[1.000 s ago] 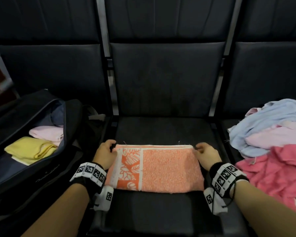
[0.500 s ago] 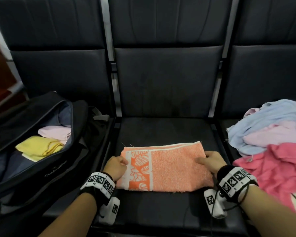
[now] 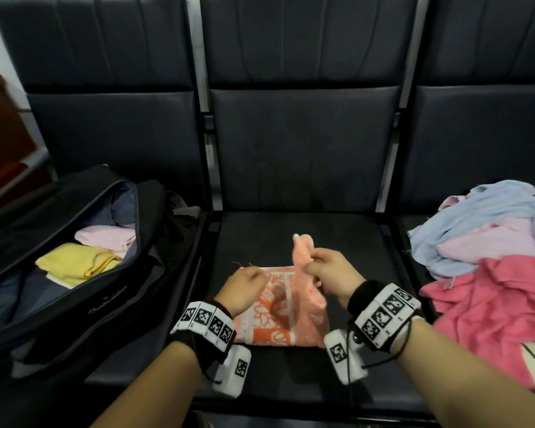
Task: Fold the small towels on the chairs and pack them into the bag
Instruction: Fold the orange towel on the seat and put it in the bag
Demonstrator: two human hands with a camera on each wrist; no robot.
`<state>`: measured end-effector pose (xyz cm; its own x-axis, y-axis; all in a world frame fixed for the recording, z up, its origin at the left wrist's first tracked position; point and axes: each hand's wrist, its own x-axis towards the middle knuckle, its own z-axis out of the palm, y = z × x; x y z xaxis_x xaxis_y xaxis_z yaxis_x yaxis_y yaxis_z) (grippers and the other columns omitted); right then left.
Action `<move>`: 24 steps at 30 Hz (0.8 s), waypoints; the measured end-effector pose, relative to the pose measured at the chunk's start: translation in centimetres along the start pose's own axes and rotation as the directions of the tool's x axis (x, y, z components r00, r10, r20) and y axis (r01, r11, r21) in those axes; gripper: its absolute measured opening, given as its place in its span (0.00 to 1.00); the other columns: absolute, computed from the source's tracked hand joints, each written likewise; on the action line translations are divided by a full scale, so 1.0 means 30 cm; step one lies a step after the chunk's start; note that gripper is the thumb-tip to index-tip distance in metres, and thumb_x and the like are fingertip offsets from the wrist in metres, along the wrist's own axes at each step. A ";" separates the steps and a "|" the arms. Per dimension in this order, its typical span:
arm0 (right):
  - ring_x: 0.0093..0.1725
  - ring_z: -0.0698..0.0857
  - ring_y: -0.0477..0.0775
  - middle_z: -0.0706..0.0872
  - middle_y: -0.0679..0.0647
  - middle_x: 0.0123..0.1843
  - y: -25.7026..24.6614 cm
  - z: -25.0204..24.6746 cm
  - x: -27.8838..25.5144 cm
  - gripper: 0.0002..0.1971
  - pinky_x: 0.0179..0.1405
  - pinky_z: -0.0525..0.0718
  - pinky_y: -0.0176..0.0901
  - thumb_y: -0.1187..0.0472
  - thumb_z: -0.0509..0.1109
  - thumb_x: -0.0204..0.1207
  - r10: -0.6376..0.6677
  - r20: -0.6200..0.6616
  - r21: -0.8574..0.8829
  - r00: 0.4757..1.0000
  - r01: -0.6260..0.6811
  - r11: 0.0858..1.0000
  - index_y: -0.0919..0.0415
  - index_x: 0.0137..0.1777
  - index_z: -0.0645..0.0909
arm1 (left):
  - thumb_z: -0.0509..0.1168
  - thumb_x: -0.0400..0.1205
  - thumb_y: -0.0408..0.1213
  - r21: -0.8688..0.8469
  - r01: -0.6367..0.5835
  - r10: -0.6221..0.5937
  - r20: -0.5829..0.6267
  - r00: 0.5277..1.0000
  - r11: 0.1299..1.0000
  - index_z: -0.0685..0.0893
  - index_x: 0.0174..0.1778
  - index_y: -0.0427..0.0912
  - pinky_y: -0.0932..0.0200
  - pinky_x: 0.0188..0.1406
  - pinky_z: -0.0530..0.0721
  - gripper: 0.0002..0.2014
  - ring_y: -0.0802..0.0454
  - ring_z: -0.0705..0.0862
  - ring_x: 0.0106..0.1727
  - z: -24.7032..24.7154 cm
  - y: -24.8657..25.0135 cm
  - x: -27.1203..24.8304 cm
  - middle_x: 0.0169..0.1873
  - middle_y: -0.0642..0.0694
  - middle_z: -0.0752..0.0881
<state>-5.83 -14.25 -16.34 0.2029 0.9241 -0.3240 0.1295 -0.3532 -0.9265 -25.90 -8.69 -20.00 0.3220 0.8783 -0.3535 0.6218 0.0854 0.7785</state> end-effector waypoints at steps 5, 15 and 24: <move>0.44 0.90 0.53 0.87 0.62 0.51 -0.033 0.137 -0.011 0.14 0.36 0.92 0.53 0.67 0.68 0.81 0.020 0.209 0.109 0.978 -0.043 0.993 0.57 0.65 0.80 | 0.61 0.87 0.55 -0.652 0.287 -0.173 0.235 0.956 0.702 0.92 0.53 0.42 0.55 0.37 0.89 0.21 0.46 0.93 0.46 -0.028 -0.026 -0.031 0.48 0.39 0.93; 0.43 0.85 0.48 0.87 0.49 0.52 0.107 0.022 -0.001 0.14 0.47 0.88 0.46 0.67 0.70 0.77 -0.076 0.194 -0.357 0.978 0.142 0.923 0.52 0.59 0.86 | 0.67 0.76 0.15 -0.434 0.109 -0.120 0.002 0.993 0.894 0.78 0.63 0.42 0.41 0.62 0.85 0.24 0.42 0.85 0.63 -0.014 -0.095 -0.014 0.58 0.40 0.86; 0.59 0.83 0.40 0.86 0.41 0.60 0.180 0.067 -0.031 0.15 0.66 0.80 0.38 0.57 0.76 0.74 -0.035 0.465 -0.640 0.884 0.364 0.676 0.47 0.61 0.89 | 0.72 0.74 0.21 -0.097 0.166 -0.169 -0.024 0.985 0.981 0.73 0.73 0.39 0.44 0.65 0.83 0.31 0.43 0.84 0.63 -0.047 -0.171 0.004 0.60 0.41 0.84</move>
<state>-7.28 -16.72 -21.42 -0.2769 0.8977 -0.3428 0.7829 0.0039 -0.6221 -30.05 -8.36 -23.30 0.1944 0.8623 -0.4675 0.5947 0.2755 0.7553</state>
